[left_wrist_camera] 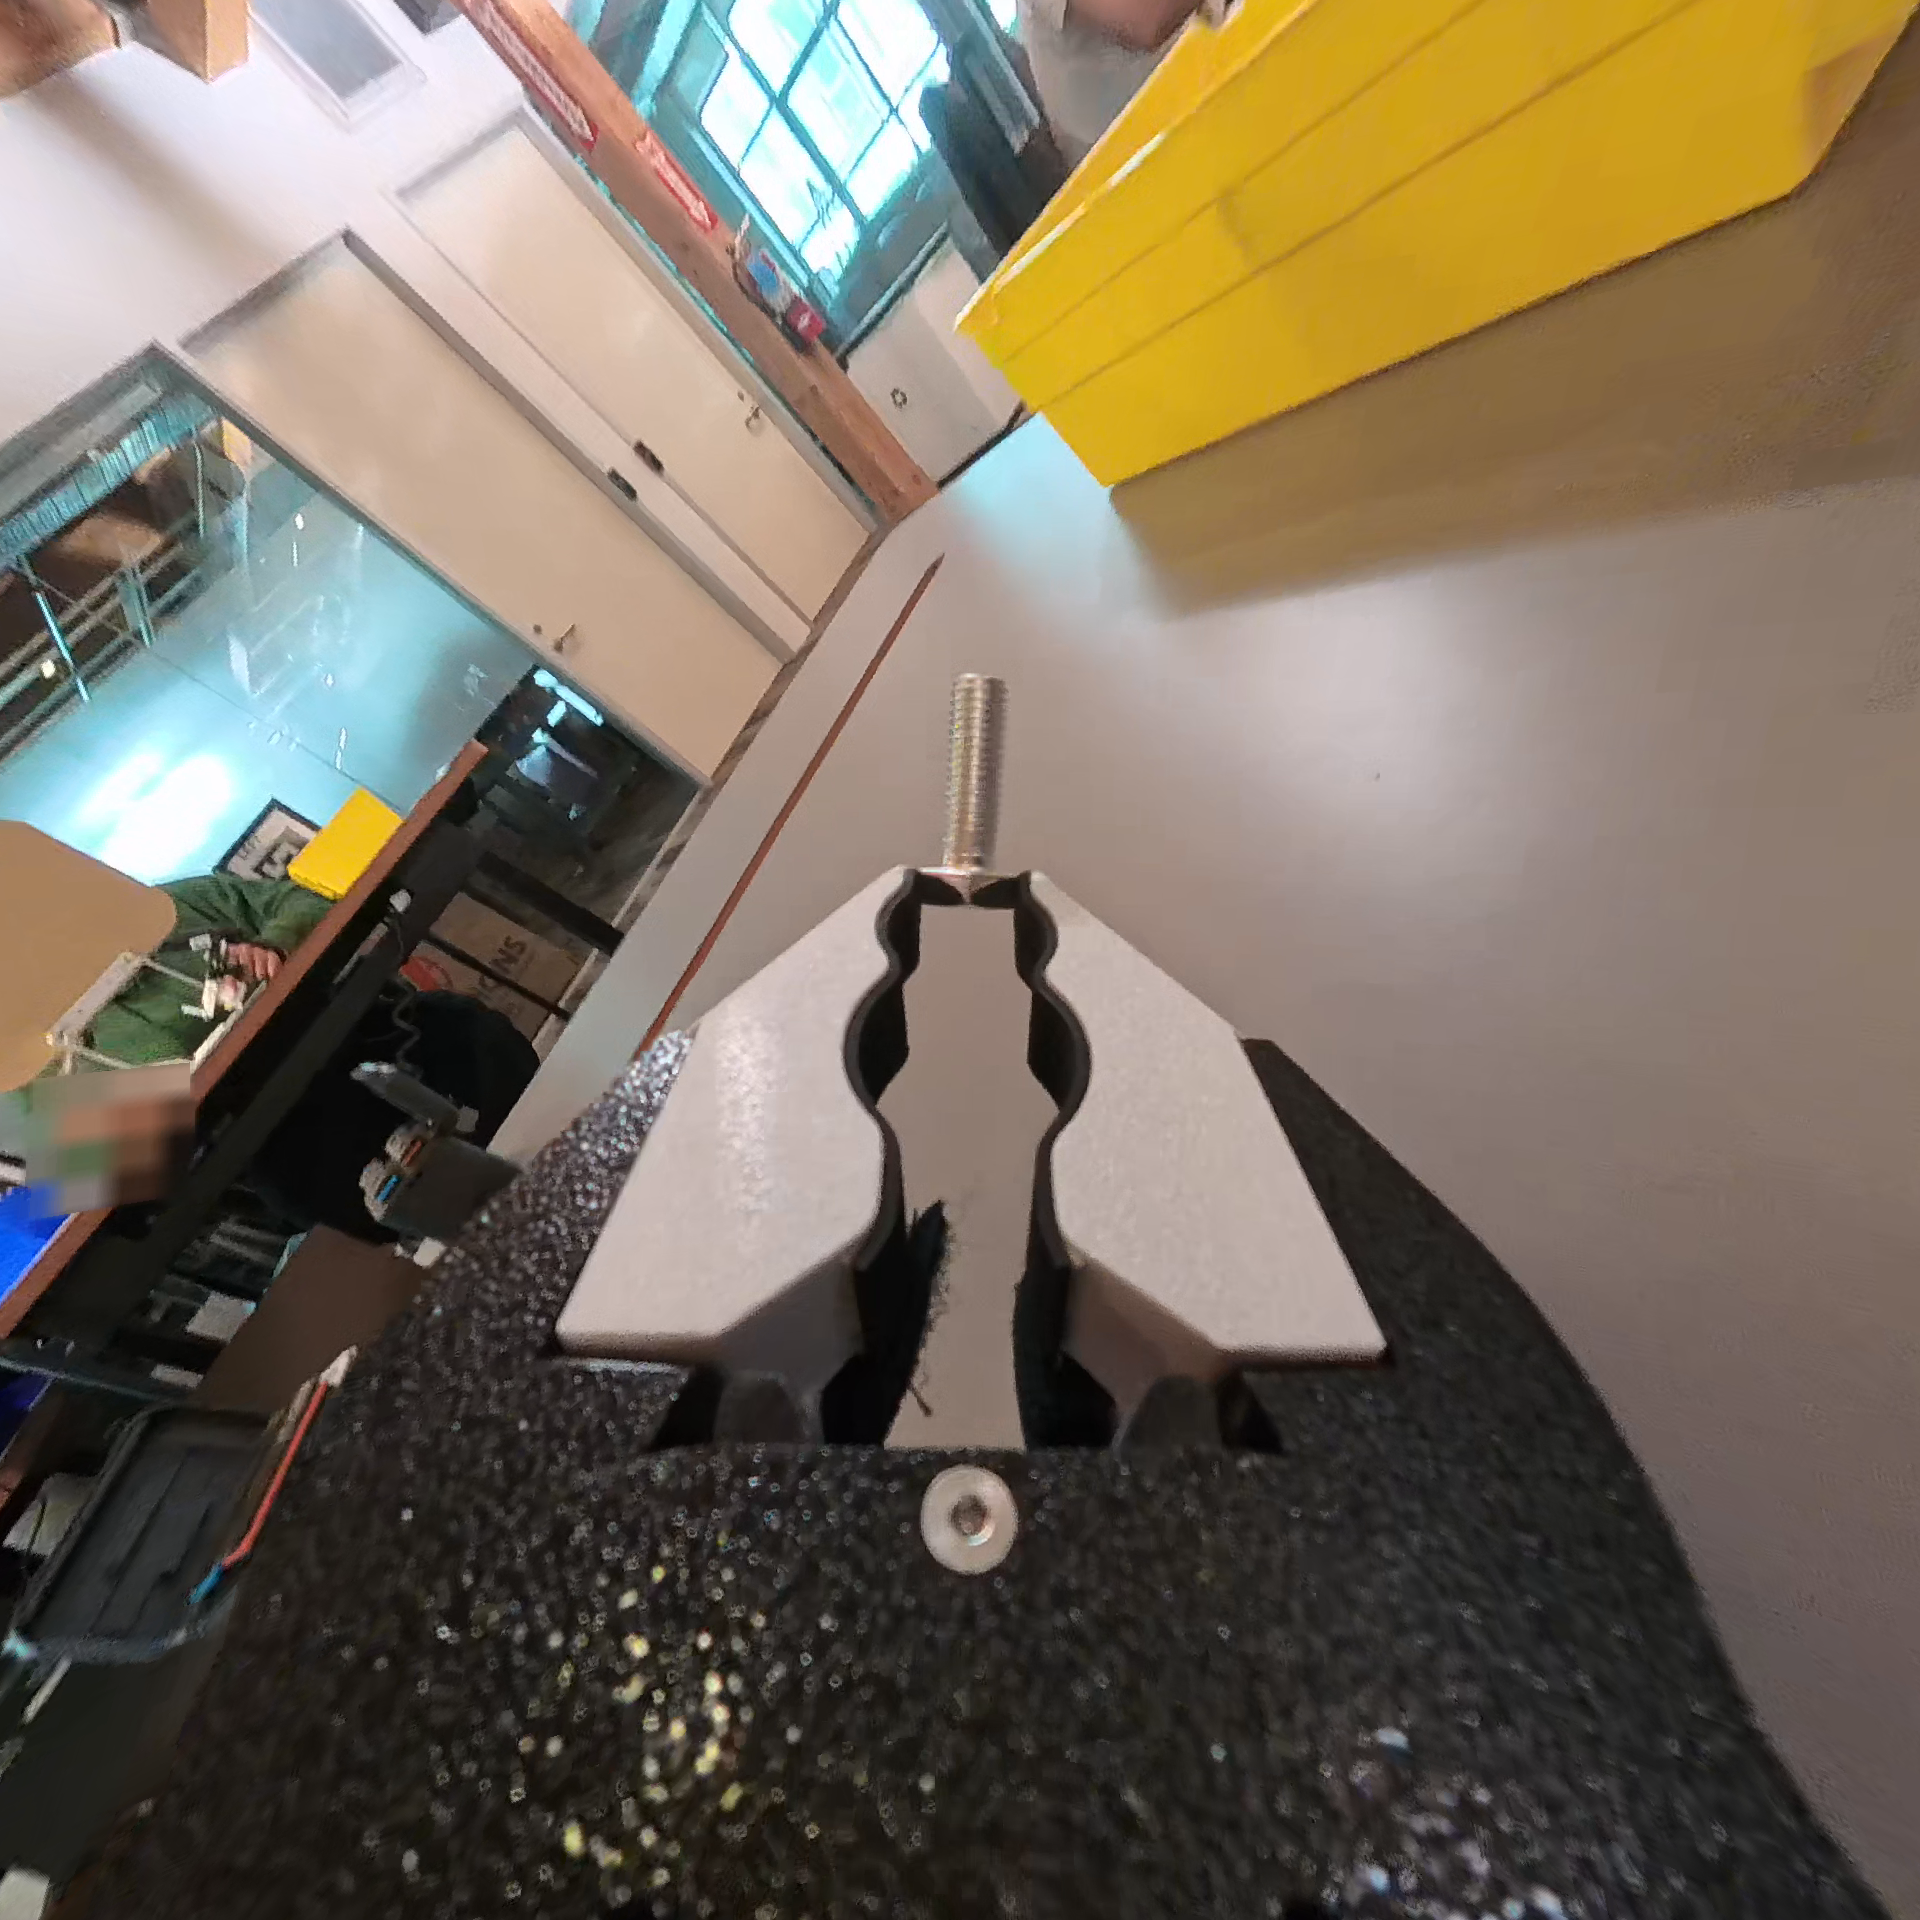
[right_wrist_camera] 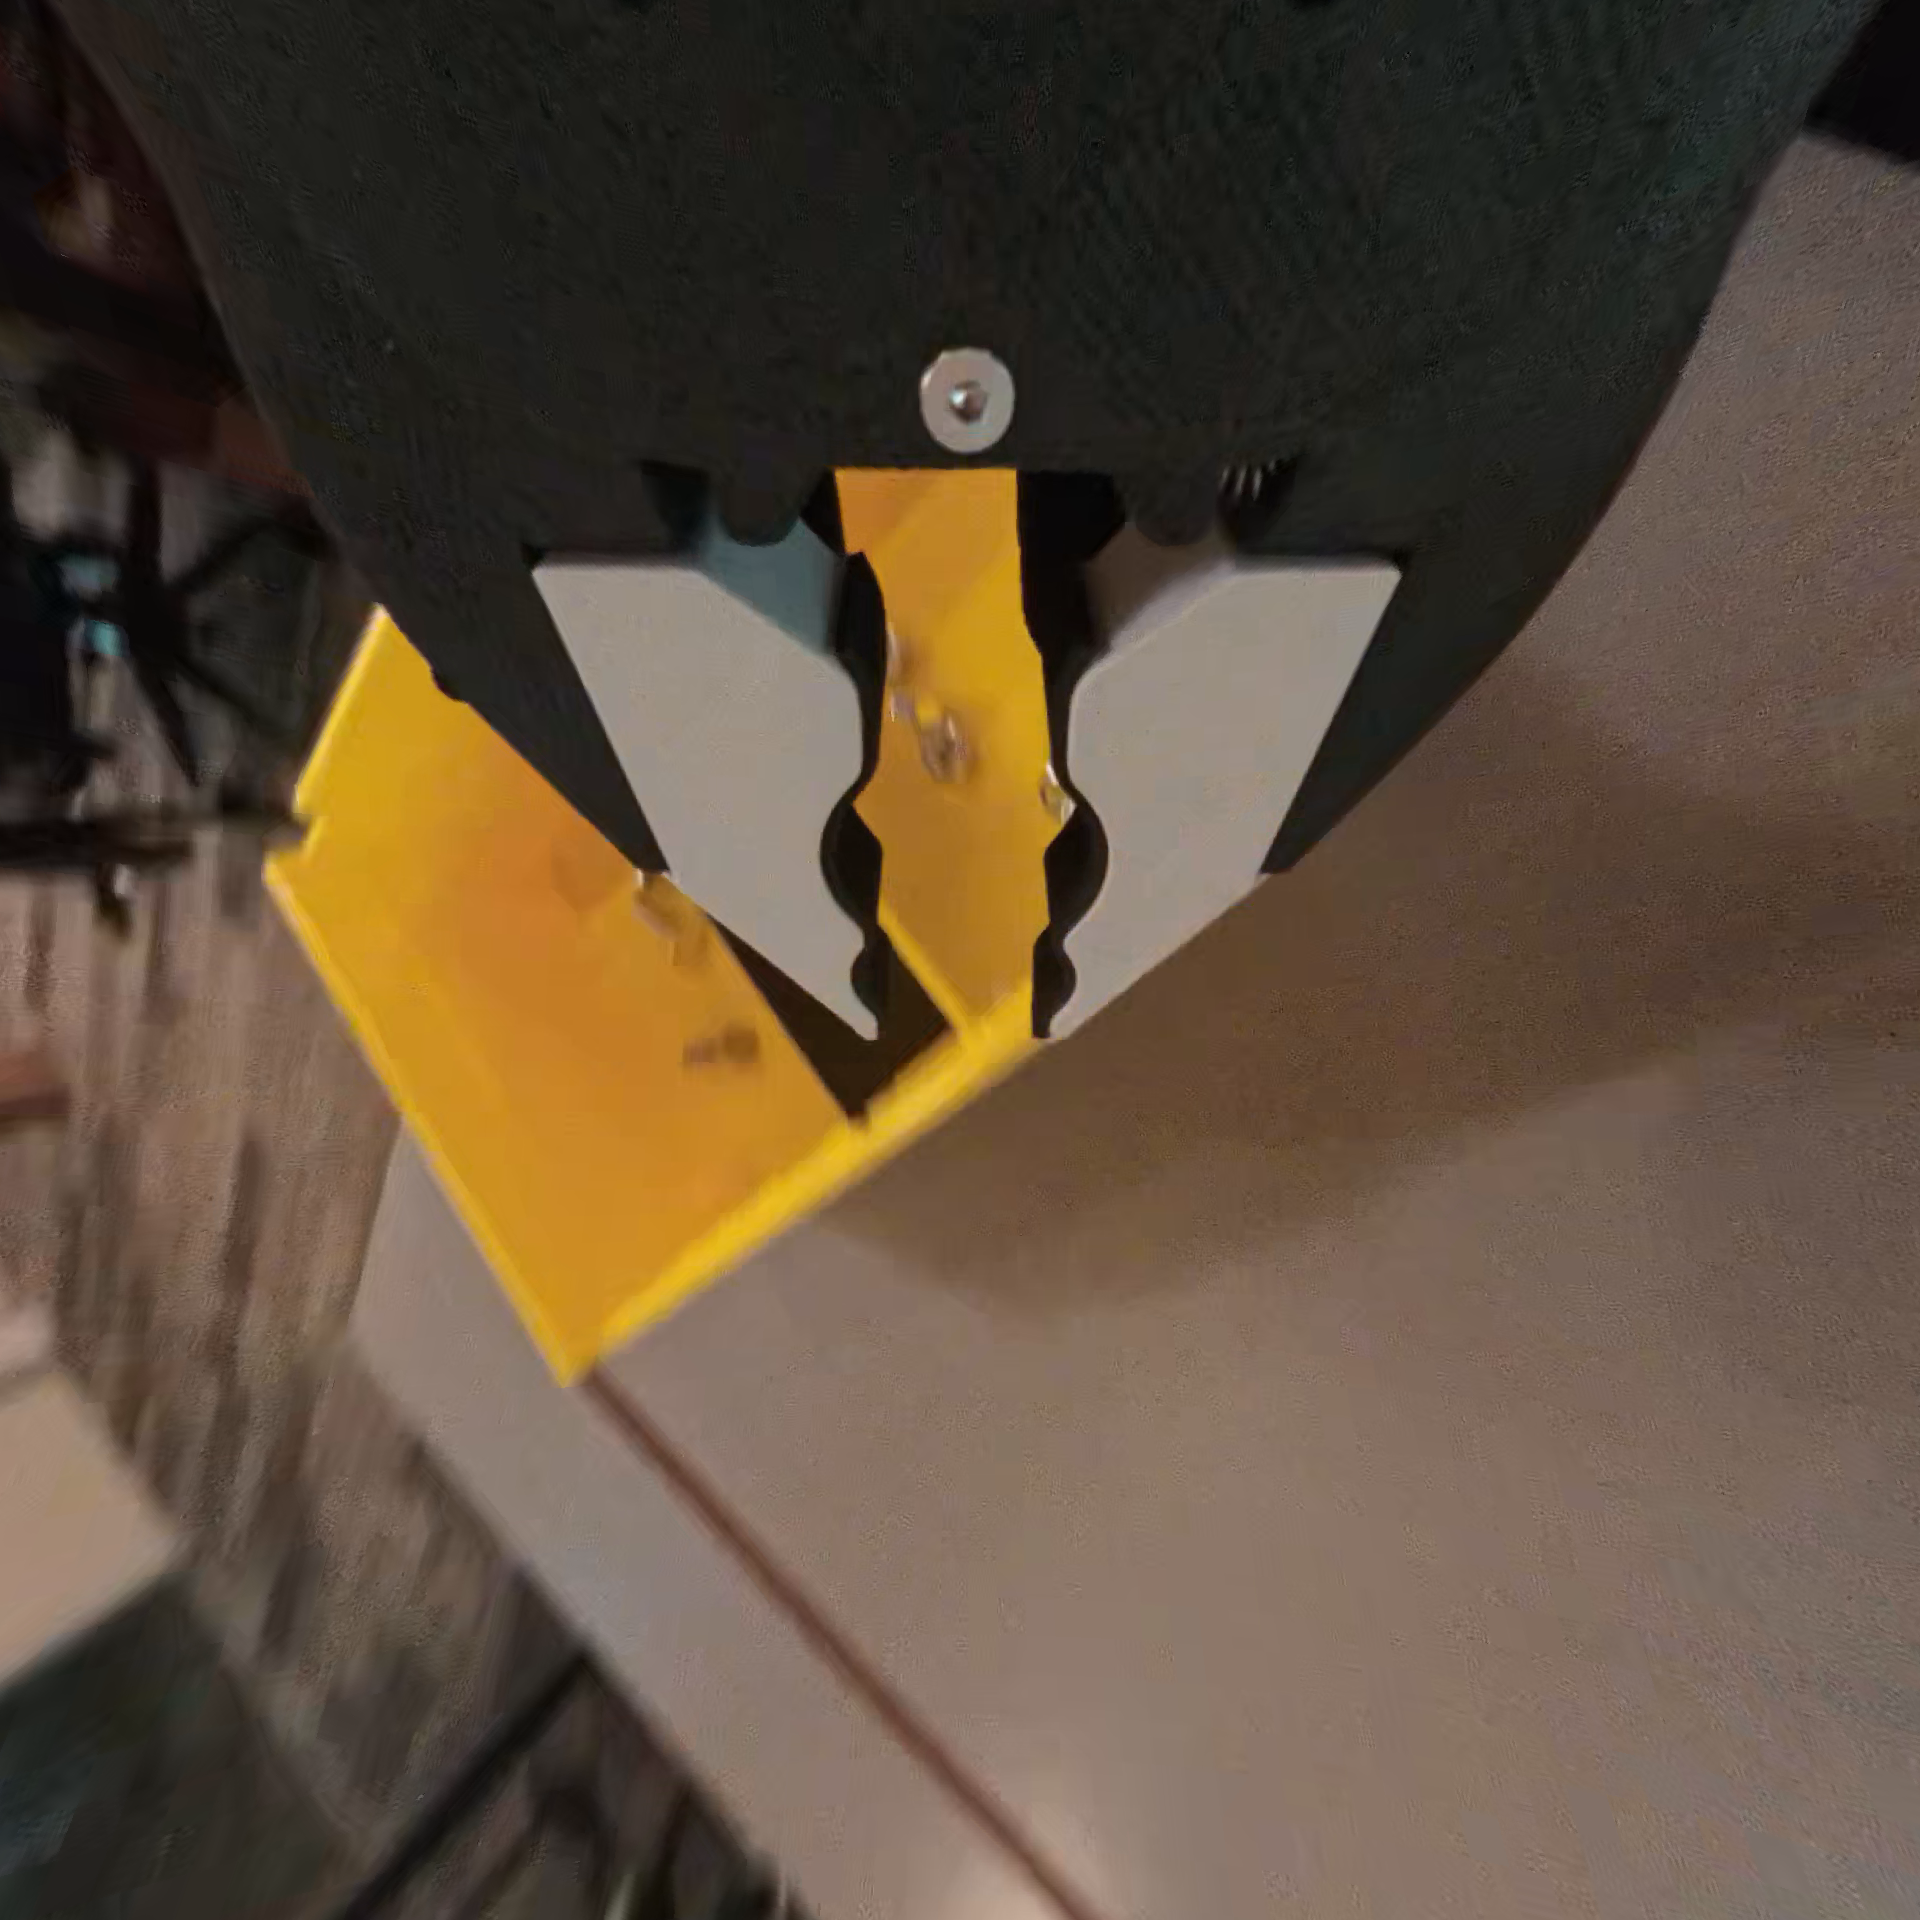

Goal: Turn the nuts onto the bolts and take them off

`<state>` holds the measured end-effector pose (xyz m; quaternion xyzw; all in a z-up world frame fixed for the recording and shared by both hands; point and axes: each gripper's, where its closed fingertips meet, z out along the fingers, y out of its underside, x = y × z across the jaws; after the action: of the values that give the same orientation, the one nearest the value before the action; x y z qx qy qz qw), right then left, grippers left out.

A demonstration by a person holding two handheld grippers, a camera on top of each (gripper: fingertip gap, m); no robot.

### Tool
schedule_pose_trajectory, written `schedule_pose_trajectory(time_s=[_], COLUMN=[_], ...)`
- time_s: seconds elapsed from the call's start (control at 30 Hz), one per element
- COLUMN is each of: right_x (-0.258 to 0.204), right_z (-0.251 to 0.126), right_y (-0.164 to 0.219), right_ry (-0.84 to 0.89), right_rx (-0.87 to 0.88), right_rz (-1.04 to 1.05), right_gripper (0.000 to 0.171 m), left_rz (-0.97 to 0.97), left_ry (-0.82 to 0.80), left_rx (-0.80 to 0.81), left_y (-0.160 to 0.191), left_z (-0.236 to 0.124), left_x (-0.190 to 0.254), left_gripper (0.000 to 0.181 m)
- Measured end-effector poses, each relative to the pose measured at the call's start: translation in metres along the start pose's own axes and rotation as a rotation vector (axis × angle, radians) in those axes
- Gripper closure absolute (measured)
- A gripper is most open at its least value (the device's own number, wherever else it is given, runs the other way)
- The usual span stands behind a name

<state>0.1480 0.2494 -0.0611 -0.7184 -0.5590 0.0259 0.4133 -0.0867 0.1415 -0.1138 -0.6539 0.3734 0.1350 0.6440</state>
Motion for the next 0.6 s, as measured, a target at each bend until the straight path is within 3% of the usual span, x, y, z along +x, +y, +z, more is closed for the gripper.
schedule_pose_trajectory(time_s=[0.1,0.2,0.37,0.47,0.6], right_x=[-0.065,-0.12,-0.159,-0.166,-0.172], right_z=[-0.028,-0.025,0.0,0.005,0.002], right_y=[-0.098,-0.141,-0.156,-0.161,-0.167], right_ry=[-0.004,-0.049,-0.236,-0.264,-0.409], right_rx=[0.489,0.752,0.93,0.991,1.022], right_rz=[-0.144,-0.027,0.466,0.545,0.601], right_gripper=[0.149,0.139,0.14,0.149,0.148], left_rz=[0.043,0.096,0.002,-0.031,-0.079], left_ry=[-0.013,-0.065,-0.148,-0.149,-0.14], left_rx=[0.072,0.121,0.223,0.218,0.244], left_y=[-0.019,-0.035,-0.058,-0.055,-0.057], left_z=[-0.004,-0.008,-0.02,-0.02,-0.021], left_x=[0.006,0.007,-0.004,-0.006,-0.009], left_gripper=[0.166,0.166,0.166,0.166,0.166])
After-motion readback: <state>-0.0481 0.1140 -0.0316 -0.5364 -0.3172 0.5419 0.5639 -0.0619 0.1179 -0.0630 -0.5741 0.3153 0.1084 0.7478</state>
